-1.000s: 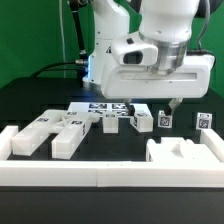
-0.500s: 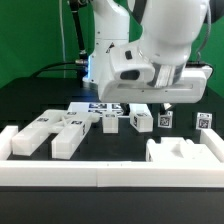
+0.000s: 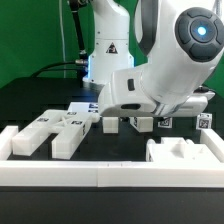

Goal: Assemble chair

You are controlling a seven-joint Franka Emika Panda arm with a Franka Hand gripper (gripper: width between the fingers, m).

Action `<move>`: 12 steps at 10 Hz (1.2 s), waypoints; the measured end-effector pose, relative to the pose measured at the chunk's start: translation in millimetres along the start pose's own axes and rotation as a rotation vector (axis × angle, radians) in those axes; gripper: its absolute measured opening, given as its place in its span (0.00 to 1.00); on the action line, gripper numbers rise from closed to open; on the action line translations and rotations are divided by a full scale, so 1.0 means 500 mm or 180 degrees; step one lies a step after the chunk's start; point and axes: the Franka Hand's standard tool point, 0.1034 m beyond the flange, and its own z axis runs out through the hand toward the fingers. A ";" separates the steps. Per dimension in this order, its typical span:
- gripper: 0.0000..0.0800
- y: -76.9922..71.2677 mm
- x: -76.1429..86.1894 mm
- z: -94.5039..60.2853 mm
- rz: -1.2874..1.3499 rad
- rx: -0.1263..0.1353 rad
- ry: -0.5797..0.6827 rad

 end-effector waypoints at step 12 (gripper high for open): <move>0.36 -0.013 -0.003 0.049 -0.0029 -0.0026 -0.0141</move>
Offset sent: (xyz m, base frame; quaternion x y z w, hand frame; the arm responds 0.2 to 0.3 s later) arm -0.0149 -0.0013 -0.0163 -0.0149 -0.0232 0.0250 0.9993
